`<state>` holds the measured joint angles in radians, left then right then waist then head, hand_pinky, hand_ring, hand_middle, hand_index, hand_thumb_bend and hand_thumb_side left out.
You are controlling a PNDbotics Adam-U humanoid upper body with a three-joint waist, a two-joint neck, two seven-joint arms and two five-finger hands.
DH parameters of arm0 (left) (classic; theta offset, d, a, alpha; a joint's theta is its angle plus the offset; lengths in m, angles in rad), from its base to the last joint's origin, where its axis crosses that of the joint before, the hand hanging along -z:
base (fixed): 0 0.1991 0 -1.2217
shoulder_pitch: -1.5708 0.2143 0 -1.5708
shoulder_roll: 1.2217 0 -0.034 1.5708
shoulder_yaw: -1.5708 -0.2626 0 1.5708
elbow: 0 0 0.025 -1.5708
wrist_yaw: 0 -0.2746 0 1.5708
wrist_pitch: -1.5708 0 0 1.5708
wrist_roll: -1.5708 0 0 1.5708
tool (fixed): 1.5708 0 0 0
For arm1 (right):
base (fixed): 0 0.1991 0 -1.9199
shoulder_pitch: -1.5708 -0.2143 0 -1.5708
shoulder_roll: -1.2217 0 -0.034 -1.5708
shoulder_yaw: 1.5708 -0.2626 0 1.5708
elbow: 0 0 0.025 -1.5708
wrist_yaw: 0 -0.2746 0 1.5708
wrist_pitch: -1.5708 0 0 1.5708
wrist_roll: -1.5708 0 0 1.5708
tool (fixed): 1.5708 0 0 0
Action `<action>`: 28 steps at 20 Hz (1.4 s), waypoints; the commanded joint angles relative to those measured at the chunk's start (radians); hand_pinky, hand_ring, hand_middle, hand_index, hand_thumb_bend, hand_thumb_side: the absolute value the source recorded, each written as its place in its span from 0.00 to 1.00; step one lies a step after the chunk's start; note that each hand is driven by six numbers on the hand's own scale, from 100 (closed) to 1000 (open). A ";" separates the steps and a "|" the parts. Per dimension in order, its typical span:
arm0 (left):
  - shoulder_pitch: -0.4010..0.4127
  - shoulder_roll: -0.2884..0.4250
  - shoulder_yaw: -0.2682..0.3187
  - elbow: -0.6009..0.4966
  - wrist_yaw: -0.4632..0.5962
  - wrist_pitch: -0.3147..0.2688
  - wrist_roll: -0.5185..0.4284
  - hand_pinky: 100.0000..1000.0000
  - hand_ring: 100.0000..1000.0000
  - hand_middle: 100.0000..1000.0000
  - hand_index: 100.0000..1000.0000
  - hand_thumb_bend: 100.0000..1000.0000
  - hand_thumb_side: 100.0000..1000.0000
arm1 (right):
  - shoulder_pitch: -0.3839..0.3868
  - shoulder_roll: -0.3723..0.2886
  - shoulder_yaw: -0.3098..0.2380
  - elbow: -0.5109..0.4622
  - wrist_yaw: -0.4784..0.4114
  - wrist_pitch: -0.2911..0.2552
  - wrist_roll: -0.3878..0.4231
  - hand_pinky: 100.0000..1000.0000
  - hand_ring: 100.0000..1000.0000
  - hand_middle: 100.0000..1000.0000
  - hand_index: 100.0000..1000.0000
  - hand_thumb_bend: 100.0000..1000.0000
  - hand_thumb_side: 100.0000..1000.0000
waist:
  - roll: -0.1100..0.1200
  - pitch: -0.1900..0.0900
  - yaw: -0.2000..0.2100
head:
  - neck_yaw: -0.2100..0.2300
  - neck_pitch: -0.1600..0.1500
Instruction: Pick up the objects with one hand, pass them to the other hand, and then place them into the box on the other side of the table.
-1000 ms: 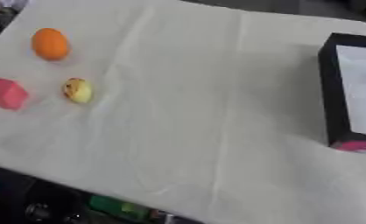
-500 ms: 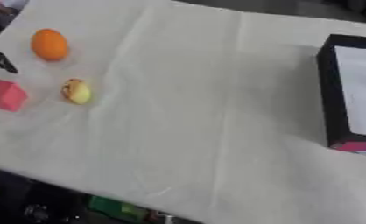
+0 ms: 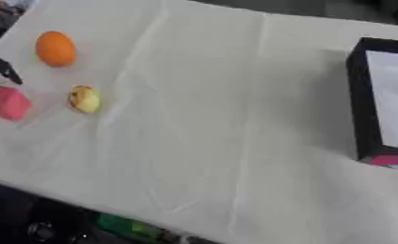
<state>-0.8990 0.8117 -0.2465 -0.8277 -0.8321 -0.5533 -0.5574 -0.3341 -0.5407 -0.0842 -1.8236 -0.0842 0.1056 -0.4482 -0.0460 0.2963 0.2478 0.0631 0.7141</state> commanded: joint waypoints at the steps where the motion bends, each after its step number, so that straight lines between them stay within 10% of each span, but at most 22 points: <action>1: -0.026 0.015 0.015 0.014 -0.039 -0.018 0.015 0.92 0.83 0.74 0.82 0.76 0.00 | -0.007 -0.016 -0.002 -0.007 -0.005 -0.002 0.004 0.86 0.76 0.76 0.88 0.00 0.23 | 0.002 -0.021 -0.001 | 0.006 -0.008; 13: -0.033 -0.008 0.032 0.072 -0.074 -0.012 0.054 0.85 0.75 0.60 0.70 0.27 0.00 | 0.003 -0.012 -0.008 -0.003 -0.008 -0.005 0.001 0.86 0.76 0.76 0.89 0.00 0.24 | -0.001 -0.020 -0.003 | 0.011 -0.009; 28: -0.043 0.028 0.079 -0.196 0.133 0.087 0.121 0.73 0.47 0.43 0.53 0.14 0.00 | -0.023 -0.023 0.001 -0.023 -0.005 -0.007 0.015 0.86 0.76 0.76 0.89 0.00 0.23 | 0.002 -0.027 -0.004 | -0.033 -0.014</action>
<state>-0.9235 0.8100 -0.1828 -0.9848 -0.7225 -0.4779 -0.4567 -0.3447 -0.5383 -0.0809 -1.8250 -0.0868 0.1002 -0.4380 -0.0507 0.2962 0.2447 0.0395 0.7097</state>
